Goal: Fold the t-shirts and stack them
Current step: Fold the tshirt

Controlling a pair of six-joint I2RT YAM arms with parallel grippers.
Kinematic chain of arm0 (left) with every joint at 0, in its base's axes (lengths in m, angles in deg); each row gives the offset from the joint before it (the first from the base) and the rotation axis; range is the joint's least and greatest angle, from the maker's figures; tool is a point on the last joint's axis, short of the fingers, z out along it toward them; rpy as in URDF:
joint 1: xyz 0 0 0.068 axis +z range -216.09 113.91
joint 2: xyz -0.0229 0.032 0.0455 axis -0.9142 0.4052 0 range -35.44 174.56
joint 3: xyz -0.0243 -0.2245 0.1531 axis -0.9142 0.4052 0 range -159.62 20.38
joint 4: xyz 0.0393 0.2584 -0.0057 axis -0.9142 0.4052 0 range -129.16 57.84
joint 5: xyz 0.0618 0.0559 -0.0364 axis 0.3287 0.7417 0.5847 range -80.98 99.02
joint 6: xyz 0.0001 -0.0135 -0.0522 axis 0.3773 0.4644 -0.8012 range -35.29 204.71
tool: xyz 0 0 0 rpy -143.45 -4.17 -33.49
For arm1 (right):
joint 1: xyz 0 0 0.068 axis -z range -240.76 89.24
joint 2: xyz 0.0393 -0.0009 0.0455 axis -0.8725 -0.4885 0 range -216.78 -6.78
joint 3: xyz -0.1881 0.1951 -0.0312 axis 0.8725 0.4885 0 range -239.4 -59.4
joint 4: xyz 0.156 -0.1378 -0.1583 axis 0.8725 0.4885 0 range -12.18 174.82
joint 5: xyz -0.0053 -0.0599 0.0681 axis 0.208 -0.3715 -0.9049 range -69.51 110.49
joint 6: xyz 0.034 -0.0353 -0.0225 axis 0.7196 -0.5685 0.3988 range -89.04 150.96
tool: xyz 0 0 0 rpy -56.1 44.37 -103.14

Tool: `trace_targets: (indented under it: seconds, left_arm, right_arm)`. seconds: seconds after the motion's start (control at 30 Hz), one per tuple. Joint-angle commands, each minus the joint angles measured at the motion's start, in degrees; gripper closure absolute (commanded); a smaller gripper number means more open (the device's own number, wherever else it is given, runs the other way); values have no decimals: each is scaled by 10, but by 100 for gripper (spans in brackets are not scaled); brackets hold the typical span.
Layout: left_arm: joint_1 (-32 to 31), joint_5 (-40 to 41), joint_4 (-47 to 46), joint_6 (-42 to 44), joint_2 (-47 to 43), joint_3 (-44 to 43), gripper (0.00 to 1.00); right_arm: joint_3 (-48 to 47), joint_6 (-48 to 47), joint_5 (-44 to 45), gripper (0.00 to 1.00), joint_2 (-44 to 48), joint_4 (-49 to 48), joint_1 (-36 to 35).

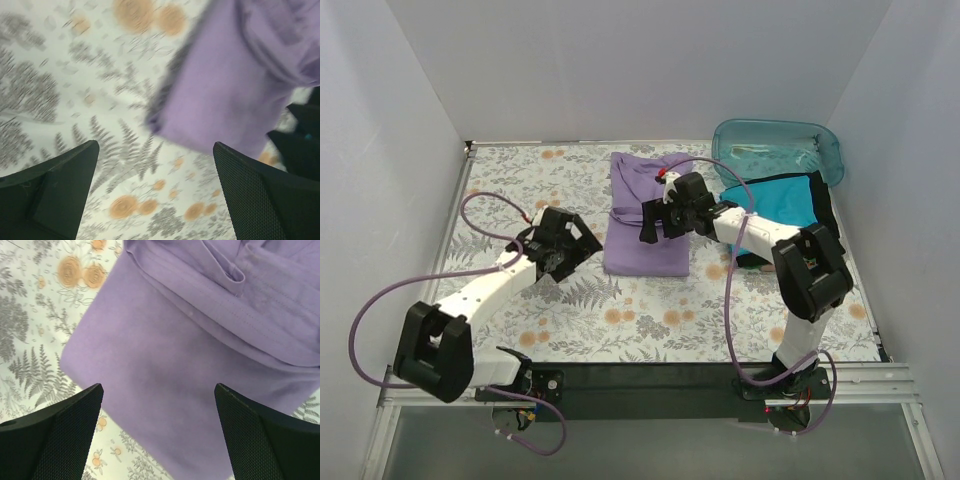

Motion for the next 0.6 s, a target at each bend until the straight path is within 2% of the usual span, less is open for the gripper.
trace_targets:
  seconds: [0.0,0.17,0.27,0.4,0.57]
  left_arm:
    - [2,-14,-7,-17,-64,67,2]
    - [1,6,-31,-28,-175,139,2]
    - [1,28,-58,0,-208,155,2]
    - [1,45,-61,0,-204,162,2]
    - [1,27,-59,12,-166,148,2]
  right_arm:
    - [-36,11,-12,2,-45,-25,7]
    - [-84,12,2,2,-108,-42,8]
    - [-104,19,29,2,-151,-103,10]
    - [-147,36,69,2,-197,-138,27]
    - [-186,51,113,2,-219,-176,43]
